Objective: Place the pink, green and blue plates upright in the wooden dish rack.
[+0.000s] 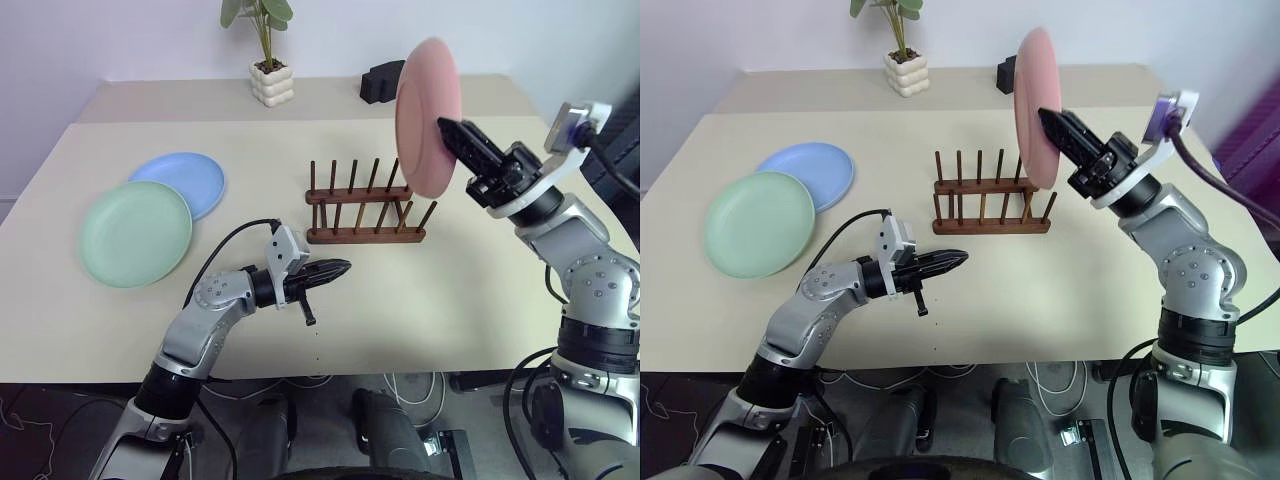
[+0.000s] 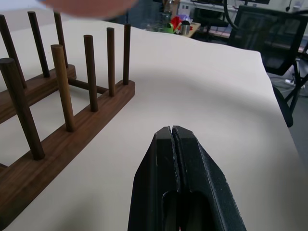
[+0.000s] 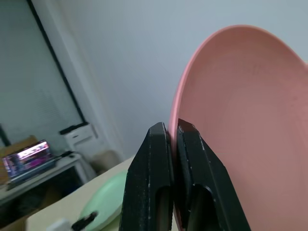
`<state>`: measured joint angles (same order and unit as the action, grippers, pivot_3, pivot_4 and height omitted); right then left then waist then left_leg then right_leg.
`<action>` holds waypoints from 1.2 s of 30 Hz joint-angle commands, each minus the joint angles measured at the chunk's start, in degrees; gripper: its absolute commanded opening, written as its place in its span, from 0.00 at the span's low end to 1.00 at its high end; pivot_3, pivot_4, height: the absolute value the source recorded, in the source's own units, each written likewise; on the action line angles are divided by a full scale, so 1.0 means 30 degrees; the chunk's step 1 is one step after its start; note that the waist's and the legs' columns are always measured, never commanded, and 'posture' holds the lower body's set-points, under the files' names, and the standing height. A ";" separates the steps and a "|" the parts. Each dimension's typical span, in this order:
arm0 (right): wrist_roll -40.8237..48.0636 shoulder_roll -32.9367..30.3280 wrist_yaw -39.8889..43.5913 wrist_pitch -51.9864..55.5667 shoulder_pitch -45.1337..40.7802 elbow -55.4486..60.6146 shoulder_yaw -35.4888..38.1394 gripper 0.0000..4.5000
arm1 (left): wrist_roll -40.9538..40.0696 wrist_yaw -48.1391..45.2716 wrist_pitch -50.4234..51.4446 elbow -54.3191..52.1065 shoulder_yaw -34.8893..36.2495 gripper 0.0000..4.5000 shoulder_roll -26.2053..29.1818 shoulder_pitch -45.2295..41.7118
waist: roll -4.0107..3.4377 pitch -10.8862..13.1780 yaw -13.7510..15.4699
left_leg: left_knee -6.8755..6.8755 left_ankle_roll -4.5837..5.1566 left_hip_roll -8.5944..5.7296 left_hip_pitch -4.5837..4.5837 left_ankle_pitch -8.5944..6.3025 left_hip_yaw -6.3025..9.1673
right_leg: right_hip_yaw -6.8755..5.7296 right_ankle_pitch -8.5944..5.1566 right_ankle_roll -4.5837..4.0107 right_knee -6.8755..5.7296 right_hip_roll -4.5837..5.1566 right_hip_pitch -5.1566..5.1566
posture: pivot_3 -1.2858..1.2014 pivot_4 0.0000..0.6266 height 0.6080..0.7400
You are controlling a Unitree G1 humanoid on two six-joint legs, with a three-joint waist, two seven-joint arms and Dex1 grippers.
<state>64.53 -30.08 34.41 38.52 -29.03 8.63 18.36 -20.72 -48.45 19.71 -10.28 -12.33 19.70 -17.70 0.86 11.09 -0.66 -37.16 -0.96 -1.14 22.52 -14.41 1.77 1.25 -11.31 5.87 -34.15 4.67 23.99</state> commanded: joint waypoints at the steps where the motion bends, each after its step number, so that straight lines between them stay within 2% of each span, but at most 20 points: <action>1: 0.0648 0.0499 -0.0451 0.0005 -0.0282 0.0355 0.0573 0.02 | -0.0172 -0.0030 -0.0089 -0.0771 0.0038 0.00 -0.0019 0.0079 | 0.0000 0.0000 -0.0015 | 0.0000 0.0000 -0.0001 0.0001 0.0000 -0.0001 | -0.0001 0.0000 0.0000 0.0000 -0.0001 0.0000 | 0.52 0.24 0.97; 21: 0.1394 0.1139 -0.1337 0.1059 -0.0413 -0.2187 0.1581 0.02 | -0.0111 0.0010 -0.0136 -0.0634 -0.0058 0.00 -0.0056 0.0105 | 0.0000 0.0000 -0.0033 | 0.0008 0.0001 0.0000 0.0007 0.0000 -0.0009 | 0.0001 0.0000 0.0001 -0.0002 -0.0012 0.0017 | 0.52 0.24 0.97; 25: 0.1243 0.1225 -0.1459 0.0919 -0.0459 -0.2303 0.1646 0.32 | -0.0114 0.0025 -0.0105 -0.0649 -0.0047 0.00 -0.0040 0.0129 | 0.0000 0.0000 -0.0032 | 0.0008 0.0000 -0.0001 0.0008 0.0000 -0.0009 | 0.0000 -0.0001 0.0002 -0.0002 -0.0012 0.0017 | 0.52 0.24 0.97; 27: 0.1125 0.1249 -0.1509 0.0842 -0.0477 -0.2312 0.1652 0.55 | -0.0115 0.0030 -0.0101 -0.0653 -0.0046 0.00 -0.0039 0.0134 | 0.0000 0.0000 -0.0029 | 0.0008 0.0001 -0.0001 0.0009 0.0000 -0.0008 | 0.0000 -0.0001 0.0002 -0.0002 -0.0012 0.0017 | 0.52 0.24 0.97; 30: -0.1409 0.1485 -0.2373 -0.1734 -0.1185 -0.3169 0.1743 0.87 | -0.0109 0.0037 -0.0110 -0.0666 -0.0036 0.00 -0.0024 0.0153 | 0.0000 0.0000 -0.0038 | 0.0007 0.0000 -0.0004 0.0011 0.0000 -0.0014 | 0.0001 0.0000 0.0003 -0.0001 -0.0012 0.0018 | 0.52 0.24 0.97; 36: -0.5602 0.0918 -0.2979 -0.5929 -0.2399 -0.4216 0.1824 0.87 | -0.0080 0.0072 -0.0144 -0.0677 -0.0009 0.00 0.0000 0.0189 | 0.0000 0.0000 -0.0021 | 0.0018 0.0000 -0.0026 0.0033 0.0000 -0.0020 | -0.0001 -0.0002 0.0008 0.0002 -0.0015 0.0042 | 0.52 0.24 0.97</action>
<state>50.70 -26.03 25.54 24.38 -34.65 -4.78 22.95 -20.70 -48.30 19.72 -10.30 -12.57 19.76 -17.54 0.86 11.09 -0.72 -37.10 -0.96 -1.22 22.64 -14.42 1.70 1.25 -11.31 5.90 -34.15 4.62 24.14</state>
